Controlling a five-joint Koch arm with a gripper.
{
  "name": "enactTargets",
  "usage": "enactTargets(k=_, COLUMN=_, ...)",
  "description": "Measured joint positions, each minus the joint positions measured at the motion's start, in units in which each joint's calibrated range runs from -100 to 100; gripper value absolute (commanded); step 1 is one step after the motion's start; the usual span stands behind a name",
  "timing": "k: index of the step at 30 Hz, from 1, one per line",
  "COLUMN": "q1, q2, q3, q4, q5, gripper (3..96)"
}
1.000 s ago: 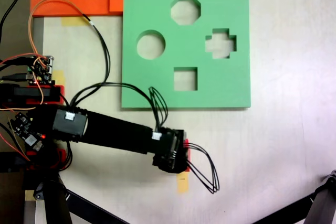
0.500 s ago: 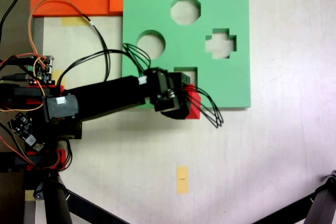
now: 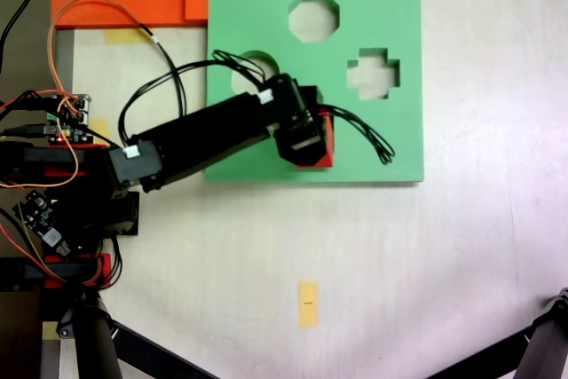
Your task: Put the square block into the corresponding hole
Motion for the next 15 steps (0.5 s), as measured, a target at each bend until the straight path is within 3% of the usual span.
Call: enactTargets(k=15, q1=2.0, q2=9.0, q3=4.4, q4=-0.2, q5=2.4, gripper=26.8)
